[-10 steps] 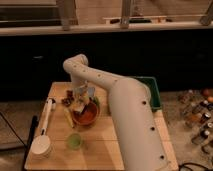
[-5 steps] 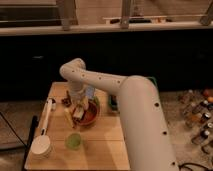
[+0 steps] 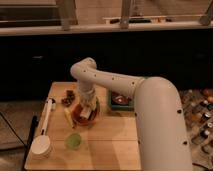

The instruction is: Wipe red bowl with eraser

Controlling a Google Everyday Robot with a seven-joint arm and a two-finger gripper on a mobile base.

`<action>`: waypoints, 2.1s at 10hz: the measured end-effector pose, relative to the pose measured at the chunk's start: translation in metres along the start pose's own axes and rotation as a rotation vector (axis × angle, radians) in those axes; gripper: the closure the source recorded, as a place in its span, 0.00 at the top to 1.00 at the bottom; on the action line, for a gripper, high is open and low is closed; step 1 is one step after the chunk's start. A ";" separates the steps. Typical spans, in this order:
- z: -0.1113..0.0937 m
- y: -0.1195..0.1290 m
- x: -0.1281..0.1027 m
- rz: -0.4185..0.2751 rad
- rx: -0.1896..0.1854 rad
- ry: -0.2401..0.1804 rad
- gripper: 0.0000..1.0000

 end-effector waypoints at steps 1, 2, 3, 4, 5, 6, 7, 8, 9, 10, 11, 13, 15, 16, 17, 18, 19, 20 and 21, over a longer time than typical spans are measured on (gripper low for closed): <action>-0.001 -0.004 0.000 0.000 0.007 0.000 0.00; 0.000 -0.008 0.000 -0.002 0.012 -0.001 0.00; -0.001 -0.011 0.000 -0.005 0.017 -0.001 0.00; -0.001 -0.014 0.000 -0.010 0.022 -0.002 0.00; -0.001 -0.017 -0.001 -0.017 0.028 -0.001 0.00; -0.001 -0.019 -0.001 -0.023 0.032 -0.002 0.00; -0.001 -0.022 -0.001 -0.027 0.038 0.000 0.00; -0.001 -0.022 -0.001 -0.026 0.038 -0.001 0.00; 0.000 -0.021 -0.001 -0.024 0.038 -0.002 0.00; 0.000 -0.020 -0.001 -0.024 0.037 -0.002 0.00; 0.000 -0.021 -0.001 -0.025 0.037 -0.002 0.00; 0.000 -0.022 -0.002 -0.027 0.036 -0.002 0.00; 0.000 -0.021 -0.002 -0.026 0.035 -0.003 0.00; 0.000 -0.021 -0.002 -0.026 0.035 -0.003 0.00; 0.000 -0.021 -0.002 -0.027 0.035 -0.003 0.00; 0.000 -0.021 -0.002 -0.027 0.034 -0.003 0.00; 0.000 -0.021 -0.002 -0.026 0.034 -0.003 0.00; 0.000 -0.021 -0.002 -0.026 0.034 -0.003 0.00; 0.000 -0.021 -0.002 -0.027 0.034 -0.003 0.00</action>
